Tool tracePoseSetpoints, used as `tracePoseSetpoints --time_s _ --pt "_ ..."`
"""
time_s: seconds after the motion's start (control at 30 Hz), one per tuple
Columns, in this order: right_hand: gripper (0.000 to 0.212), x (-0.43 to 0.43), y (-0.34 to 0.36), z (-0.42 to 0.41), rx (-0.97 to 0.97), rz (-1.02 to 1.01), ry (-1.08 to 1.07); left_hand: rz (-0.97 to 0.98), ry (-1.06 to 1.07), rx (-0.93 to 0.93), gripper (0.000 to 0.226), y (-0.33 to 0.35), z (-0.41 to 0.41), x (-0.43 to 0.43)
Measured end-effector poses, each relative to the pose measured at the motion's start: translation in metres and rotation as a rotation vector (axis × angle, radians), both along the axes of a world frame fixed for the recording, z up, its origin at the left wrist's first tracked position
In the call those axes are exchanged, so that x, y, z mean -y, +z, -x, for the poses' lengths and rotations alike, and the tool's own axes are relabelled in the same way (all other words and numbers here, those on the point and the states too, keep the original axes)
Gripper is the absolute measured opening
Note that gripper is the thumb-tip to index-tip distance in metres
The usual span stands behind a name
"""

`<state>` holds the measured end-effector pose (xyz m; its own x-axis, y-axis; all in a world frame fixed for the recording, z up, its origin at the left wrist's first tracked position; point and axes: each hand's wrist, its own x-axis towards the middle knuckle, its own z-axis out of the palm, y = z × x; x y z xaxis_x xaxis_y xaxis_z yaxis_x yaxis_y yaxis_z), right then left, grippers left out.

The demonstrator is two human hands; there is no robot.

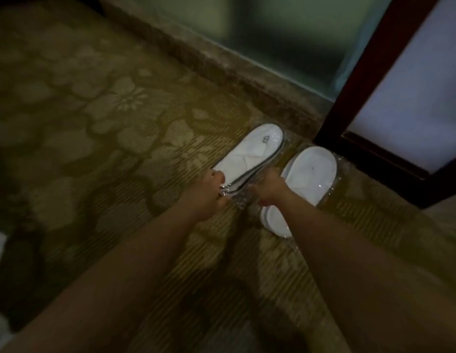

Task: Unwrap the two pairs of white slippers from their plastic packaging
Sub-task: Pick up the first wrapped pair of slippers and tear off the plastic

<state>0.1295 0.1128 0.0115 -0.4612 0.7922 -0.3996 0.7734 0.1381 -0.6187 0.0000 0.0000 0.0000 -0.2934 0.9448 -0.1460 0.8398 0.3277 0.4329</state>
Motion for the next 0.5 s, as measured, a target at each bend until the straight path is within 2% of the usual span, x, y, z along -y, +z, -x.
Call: tracePoseSetpoints --time_s 0.1,0.2,0.3,0.4,0.5 --pt "0.054 0.006 -0.004 -0.002 -0.176 0.198 -0.096 0.149 -0.072 -0.100 0.069 -0.003 -0.005 -0.006" --pt "0.053 0.020 -0.004 0.000 -0.318 0.495 -0.263 0.271 -0.031 -0.021 0.074 -0.005 -0.013 -0.007" --pt "0.019 0.026 -0.007 -0.005 -0.392 0.607 -0.348 0.327 -0.016 0.047 0.076 -0.009 -0.018 -0.003" --pt "0.019 0.023 -0.010 -0.008 -0.402 0.641 -0.364 0.328 -0.008 0.074 0.076 -0.008 -0.019 -0.003" --pt "0.038 0.020 -0.012 -0.007 -0.485 0.714 -0.439 0.321 -0.019 0.133 0.075 -0.005 -0.022 -0.002"
